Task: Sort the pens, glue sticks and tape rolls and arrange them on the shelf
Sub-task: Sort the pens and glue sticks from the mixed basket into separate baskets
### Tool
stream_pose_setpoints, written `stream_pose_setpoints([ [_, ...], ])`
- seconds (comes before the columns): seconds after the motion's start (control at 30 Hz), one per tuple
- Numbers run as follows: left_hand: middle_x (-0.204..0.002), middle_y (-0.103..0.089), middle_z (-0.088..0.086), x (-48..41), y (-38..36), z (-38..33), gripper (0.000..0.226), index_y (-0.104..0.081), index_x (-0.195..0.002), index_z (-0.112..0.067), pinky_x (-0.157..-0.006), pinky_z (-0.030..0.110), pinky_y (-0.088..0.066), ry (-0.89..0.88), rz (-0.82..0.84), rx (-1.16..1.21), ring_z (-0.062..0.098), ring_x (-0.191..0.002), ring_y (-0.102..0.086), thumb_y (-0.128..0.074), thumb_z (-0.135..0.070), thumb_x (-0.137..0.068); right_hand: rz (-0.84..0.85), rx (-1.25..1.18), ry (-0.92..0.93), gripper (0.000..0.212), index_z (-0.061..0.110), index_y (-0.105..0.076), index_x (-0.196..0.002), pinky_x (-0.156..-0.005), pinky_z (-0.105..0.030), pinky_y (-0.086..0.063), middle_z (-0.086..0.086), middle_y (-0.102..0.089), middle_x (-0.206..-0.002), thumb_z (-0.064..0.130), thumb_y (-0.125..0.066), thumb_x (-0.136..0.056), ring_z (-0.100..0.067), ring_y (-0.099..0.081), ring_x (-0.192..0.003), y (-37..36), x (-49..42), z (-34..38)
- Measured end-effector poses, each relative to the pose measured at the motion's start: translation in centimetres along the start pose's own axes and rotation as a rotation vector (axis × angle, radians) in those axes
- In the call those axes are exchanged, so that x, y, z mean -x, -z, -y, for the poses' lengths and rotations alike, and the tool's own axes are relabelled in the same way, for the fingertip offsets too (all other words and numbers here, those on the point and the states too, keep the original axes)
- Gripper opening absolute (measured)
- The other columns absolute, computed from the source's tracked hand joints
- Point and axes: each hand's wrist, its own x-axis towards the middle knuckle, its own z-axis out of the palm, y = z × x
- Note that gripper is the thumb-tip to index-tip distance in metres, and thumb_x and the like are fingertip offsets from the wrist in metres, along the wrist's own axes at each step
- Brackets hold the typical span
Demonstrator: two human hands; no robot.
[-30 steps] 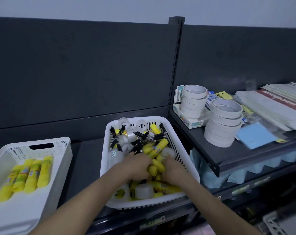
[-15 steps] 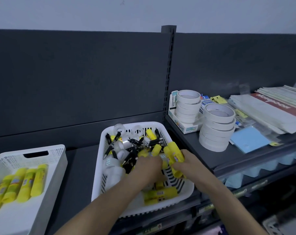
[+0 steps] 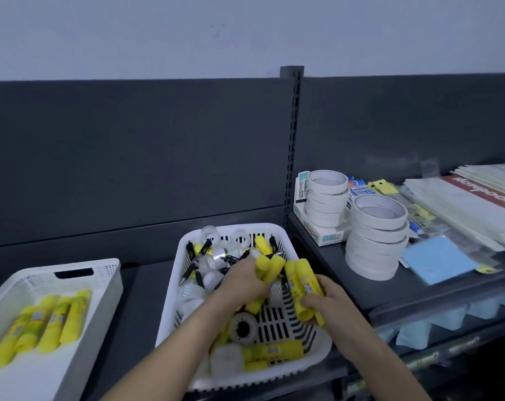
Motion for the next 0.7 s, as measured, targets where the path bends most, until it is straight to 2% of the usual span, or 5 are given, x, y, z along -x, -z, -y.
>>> stream_pose_setpoints([
  [0.17, -0.071, -0.062, 0.009, 2.5, 3.7, 0.4, 0.026, -0.058, -0.082, -0.005, -0.07, 0.043, -0.052, -0.043, -0.129, 0.328, 0.021, -0.07, -0.059, -0.07, -0.014, -0.061, 0.054, -0.077, -0.005, 0.023, 0.012, -0.06, -0.098, -0.057, -0.028, -0.044, -0.008, -0.06, -0.082, -0.004, -0.051, -0.084, -0.02, -0.055, -0.07, -1.9, -0.6, 0.5],
  [0.3, -0.075, -0.059, 0.003, 5.1, 7.8, 2.2, 0.032, -0.049, -0.091, -0.017, -0.059, 0.032, -0.051, 0.01, -0.258, 0.55, 0.016, -0.061, -0.059, -0.065, 0.008, -0.079, 0.102, -0.107, 0.027, 0.018, 0.013, -0.064, -0.093, -0.068, -0.036, -0.045, -0.006, -0.065, -0.077, -0.001, -0.055, -0.084, -0.022, -0.058, -0.072, -4.6, -1.0, 1.2],
  [0.4, -0.074, -0.057, 0.001, 7.9, 12.2, 5.1, 0.029, -0.05, -0.085, -0.017, -0.047, 0.019, -0.047, 0.05, -0.382, 0.535, 0.012, -0.061, -0.056, -0.061, 0.009, -0.082, 0.176, -0.09, 0.04, 0.018, 0.015, -0.064, -0.097, -0.068, -0.036, -0.046, -0.009, -0.065, -0.082, 0.002, -0.058, -0.085, -0.025, -0.059, -0.075, -8.3, -1.0, 2.3],
  [0.6, -0.075, -0.055, 0.002, 13.8, 19.8, 15.4, 0.025, -0.052, -0.089, -0.017, -0.065, 0.03, -0.046, 0.304, -0.495, 0.411, 0.02, -0.069, -0.054, -0.063, 0.003, -0.078, 0.39, -0.081, 0.118, 0.023, 0.005, -0.06, -0.102, -0.07, -0.037, -0.053, -0.008, -0.059, -0.081, -0.007, -0.055, -0.082, -0.023, -0.057, -0.079, -19.3, -1.5, 4.0],
  [0.7, -0.075, -0.058, 0.006, 15.9, 21.7, 19.7, 0.024, -0.053, -0.083, -0.016, -0.07, 0.038, -0.051, 0.41, -0.442, 0.34, 0.022, -0.067, -0.057, -0.065, -0.001, -0.068, 0.495, -0.069, 0.095, 0.026, 0.008, -0.057, -0.1, -0.058, -0.028, -0.053, -0.008, -0.062, -0.081, -0.009, -0.056, -0.08, -0.021, -0.06, -0.07, -26.5, -1.9, 4.5],
])
